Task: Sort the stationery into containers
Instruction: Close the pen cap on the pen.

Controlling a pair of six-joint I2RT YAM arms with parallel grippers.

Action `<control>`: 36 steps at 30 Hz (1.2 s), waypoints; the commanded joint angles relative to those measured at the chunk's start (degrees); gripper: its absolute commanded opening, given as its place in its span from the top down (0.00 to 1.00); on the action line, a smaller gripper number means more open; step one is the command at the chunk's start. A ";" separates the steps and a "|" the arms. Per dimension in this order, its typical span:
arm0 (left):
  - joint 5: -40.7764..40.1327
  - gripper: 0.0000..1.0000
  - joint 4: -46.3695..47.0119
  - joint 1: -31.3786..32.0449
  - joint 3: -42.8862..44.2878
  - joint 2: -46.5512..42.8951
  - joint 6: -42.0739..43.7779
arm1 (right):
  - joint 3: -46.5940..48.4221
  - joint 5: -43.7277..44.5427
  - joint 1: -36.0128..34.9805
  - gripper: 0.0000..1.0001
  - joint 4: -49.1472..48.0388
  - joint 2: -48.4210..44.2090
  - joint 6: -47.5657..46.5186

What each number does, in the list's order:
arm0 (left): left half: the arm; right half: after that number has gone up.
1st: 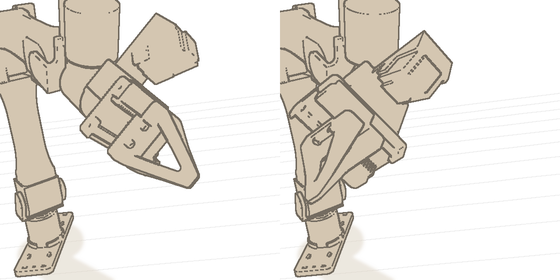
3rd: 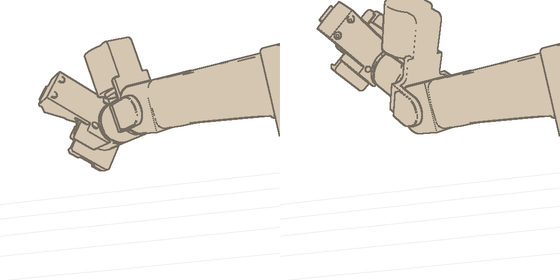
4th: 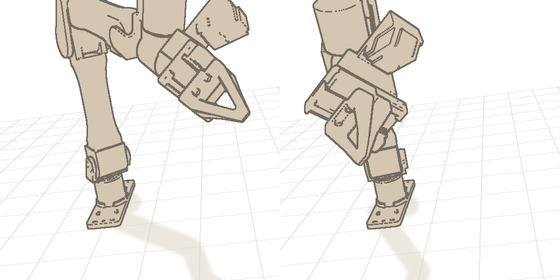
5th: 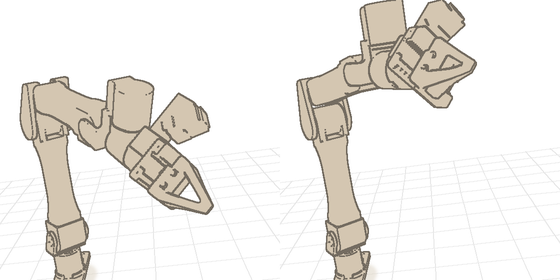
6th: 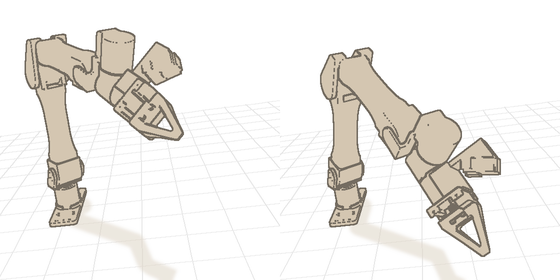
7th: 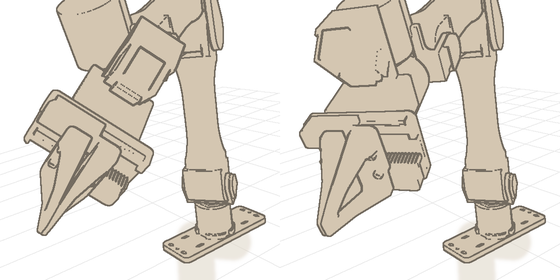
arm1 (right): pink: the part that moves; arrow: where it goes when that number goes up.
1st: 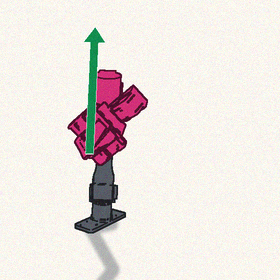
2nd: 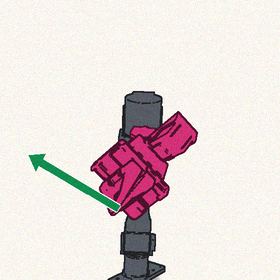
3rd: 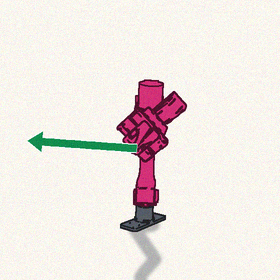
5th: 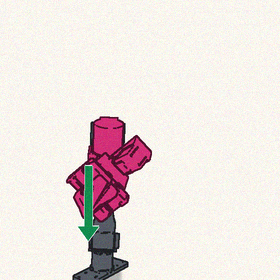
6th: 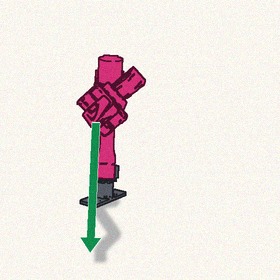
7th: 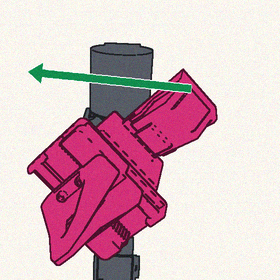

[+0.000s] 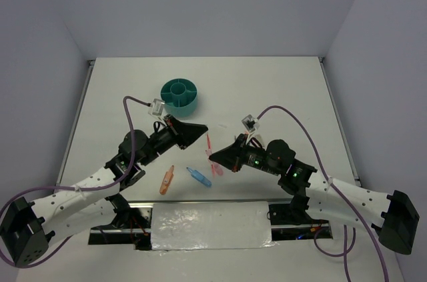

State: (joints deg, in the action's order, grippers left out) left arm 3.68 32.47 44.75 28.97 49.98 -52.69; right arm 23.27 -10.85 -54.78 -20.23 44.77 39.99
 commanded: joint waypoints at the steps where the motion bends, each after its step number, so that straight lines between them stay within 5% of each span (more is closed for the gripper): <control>1: -0.08 1.00 3.21 -0.19 -0.05 -1.20 -0.05 | 3.10 2.41 -0.41 1.00 -1.66 0.14 -0.96; 20: 0.44 1.00 5.50 -0.28 -4.10 -2.60 -4.62 | 8.98 4.34 -0.41 1.00 -3.06 2.16 -2.98; 30: 3.61 1.00 0.33 -0.19 -0.85 -2.07 -1.63 | 20.32 4.29 0.73 1.00 1.69 6.71 -14.49; 34: 2.12 0.71 -7.57 -0.28 4.67 -2.78 3.62 | 18.84 1.27 -0.58 1.00 0.90 8.84 -15.38; 36: 0.89 0.69 -11.01 -0.28 6.62 -3.30 5.31 | 18.40 0.84 -0.67 1.00 0.98 8.93 -15.12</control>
State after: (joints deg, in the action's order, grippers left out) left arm 2.13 30.20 43.62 32.29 47.09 -52.27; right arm 38.98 -8.99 -55.00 -11.33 53.65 27.35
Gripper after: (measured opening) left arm 0.299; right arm 0.042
